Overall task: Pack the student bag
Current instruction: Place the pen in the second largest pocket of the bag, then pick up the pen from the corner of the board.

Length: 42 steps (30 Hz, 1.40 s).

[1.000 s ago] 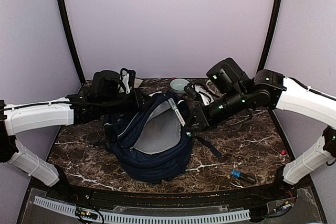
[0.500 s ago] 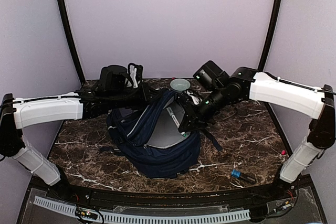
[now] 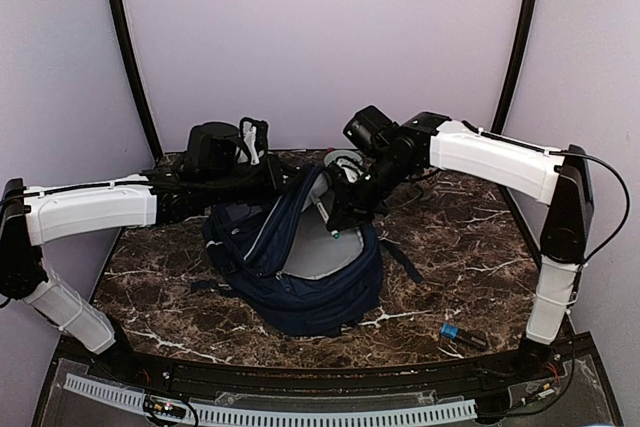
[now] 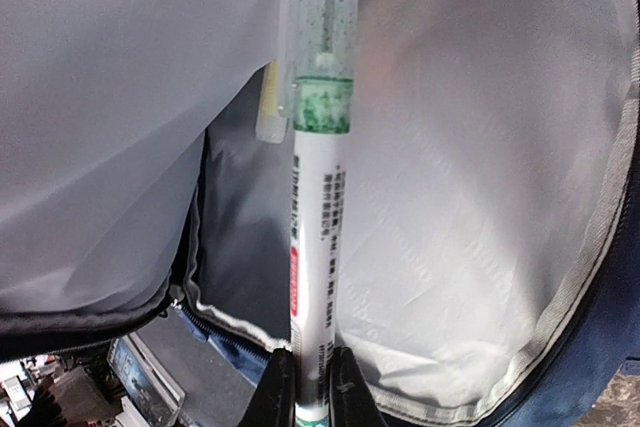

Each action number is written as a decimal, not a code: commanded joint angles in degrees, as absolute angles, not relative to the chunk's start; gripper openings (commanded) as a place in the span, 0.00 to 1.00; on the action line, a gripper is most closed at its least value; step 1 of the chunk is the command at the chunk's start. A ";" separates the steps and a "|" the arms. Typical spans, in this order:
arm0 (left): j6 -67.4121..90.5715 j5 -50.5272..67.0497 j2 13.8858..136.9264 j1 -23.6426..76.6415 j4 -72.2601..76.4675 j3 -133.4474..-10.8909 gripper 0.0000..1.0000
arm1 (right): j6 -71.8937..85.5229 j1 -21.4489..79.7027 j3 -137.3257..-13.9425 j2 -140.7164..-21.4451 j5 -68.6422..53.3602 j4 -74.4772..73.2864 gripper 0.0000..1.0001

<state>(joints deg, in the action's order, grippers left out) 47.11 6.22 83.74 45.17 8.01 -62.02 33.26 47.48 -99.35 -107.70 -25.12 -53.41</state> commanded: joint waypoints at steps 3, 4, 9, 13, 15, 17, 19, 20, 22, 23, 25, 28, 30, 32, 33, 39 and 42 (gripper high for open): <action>46.66 6.00 78.38 45.09 15.16 -63.79 0.00 | 35.80 46.25 -100.71 -108.49 -21.87 -48.95 0.13; 46.67 6.05 78.19 45.09 15.20 -63.58 0.00 | 36.52 46.19 -100.24 -108.21 -21.90 -48.34 0.16; 46.31 6.57 77.96 45.00 15.54 -63.55 0.00 | 40.15 46.13 -96.36 -105.46 -22.74 -42.19 0.31; 46.41 7.07 77.83 44.96 15.56 -63.37 0.00 | 41.11 46.07 -94.54 -103.29 -20.58 -39.67 0.36; 46.43 7.35 77.79 44.83 15.48 -63.35 0.00 | 40.67 46.07 -94.57 -102.34 -19.00 -39.73 0.36; 46.31 7.53 77.66 44.85 15.34 -63.28 0.00 | 40.10 46.05 -94.41 -101.30 -16.88 -40.06 0.37; 46.19 7.64 77.53 44.82 15.06 -63.23 0.00 | 39.10 46.05 -94.05 -100.16 -14.42 -40.55 0.39; 46.05 7.77 77.40 44.82 14.98 -63.13 0.00 | 38.53 46.01 -93.91 -99.50 -11.94 -41.07 0.42; 45.97 7.97 77.20 44.82 14.77 -62.75 0.00 | 37.30 45.97 -93.34 -98.13 -7.56 -42.52 0.48; 45.97 7.99 77.06 44.82 14.58 -62.56 0.00 | 36.50 46.03 -93.20 -97.53 -5.19 -43.46 0.51; 46.25 8.08 76.68 44.78 14.14 -61.90 0.00 | 34.27 46.03 -92.93 -96.26 -1.30 -45.58 0.54; 46.49 8.12 75.77 44.74 13.68 -60.77 0.00 | 30.76 46.05 -91.45 -93.76 4.33 -49.79 0.62; 46.43 7.96 75.15 44.74 13.35 -59.97 0.00 | 28.87 45.99 -89.08 -91.96 8.21 -52.17 0.65; 45.96 7.83 74.60 44.74 12.19 -59.53 0.00 | 27.37 45.96 -86.36 -90.10 11.99 -54.65 0.67; 45.70 7.69 74.28 44.74 11.28 -59.24 0.00 | 26.80 45.92 -84.12 -88.85 13.51 -55.62 0.68; 45.10 6.84 71.88 44.74 8.75 -56.19 0.00 | 27.91 45.91 -74.39 -83.70 15.58 -59.57 0.71; 44.72 6.31 70.67 44.74 7.87 -54.81 0.00 | 30.59 45.92 -69.72 -81.09 14.74 -61.22 0.74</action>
<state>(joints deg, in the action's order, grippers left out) 45.21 6.85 75.33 45.15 6.42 -55.88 28.47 46.06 -73.91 -84.60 12.95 -57.65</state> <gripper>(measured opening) 0.055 0.710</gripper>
